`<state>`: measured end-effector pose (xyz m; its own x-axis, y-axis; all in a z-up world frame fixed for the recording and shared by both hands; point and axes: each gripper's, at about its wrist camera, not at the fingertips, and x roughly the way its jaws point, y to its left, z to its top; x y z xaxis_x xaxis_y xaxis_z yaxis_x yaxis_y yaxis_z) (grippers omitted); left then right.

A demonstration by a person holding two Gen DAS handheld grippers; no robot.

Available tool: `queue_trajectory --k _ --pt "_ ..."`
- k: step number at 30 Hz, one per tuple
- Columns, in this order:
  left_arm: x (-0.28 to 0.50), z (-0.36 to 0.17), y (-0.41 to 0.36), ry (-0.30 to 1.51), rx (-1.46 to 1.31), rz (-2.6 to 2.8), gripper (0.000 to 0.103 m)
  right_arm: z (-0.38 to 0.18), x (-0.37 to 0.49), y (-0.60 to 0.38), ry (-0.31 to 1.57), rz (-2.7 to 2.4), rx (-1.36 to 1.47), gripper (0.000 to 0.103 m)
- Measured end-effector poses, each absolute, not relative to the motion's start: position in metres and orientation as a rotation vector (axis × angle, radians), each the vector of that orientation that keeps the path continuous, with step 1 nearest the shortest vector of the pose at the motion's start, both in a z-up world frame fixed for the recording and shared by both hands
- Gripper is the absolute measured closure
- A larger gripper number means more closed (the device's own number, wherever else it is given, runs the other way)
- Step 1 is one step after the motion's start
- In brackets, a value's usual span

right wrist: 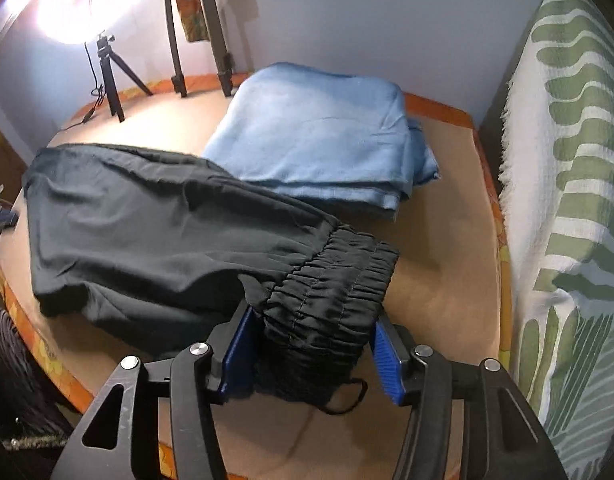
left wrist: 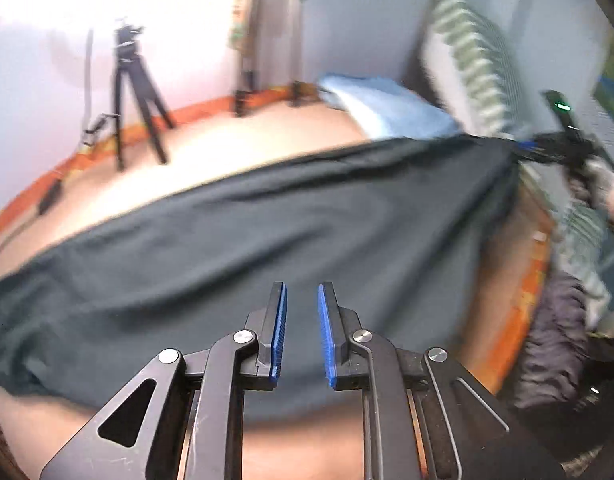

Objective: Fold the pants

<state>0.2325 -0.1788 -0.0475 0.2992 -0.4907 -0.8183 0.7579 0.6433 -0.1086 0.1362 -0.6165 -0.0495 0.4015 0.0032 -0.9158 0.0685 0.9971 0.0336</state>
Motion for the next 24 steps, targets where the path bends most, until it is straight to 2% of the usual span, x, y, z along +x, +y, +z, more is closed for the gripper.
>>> queue_trajectory --k 2,4,9,15,21,24 --pt "0.254 -0.057 -0.189 0.927 0.387 -0.806 0.086 -0.046 0.137 -0.616 1.168 -0.041 0.06 0.047" --pt "0.268 -0.067 -0.2 0.924 0.415 -0.796 0.074 -0.044 0.138 -0.613 1.178 -0.037 0.036 0.047" --pt "0.293 -0.082 -0.226 0.914 0.438 -0.808 0.072 -0.048 0.137 -0.605 1.262 0.007 -0.044 0.047" --pt "0.306 -0.104 -0.257 0.948 0.429 -0.84 0.07 -0.068 0.126 -0.617 1.355 0.04 0.014 0.043" --pt "0.312 -0.12 -0.261 0.983 0.421 -0.814 0.07 -0.092 0.11 -0.645 1.34 -0.012 0.176 0.042" --pt "0.313 -0.12 -0.257 0.973 0.441 -0.804 0.07 -0.077 0.102 -0.662 1.235 -0.076 0.198 0.042"
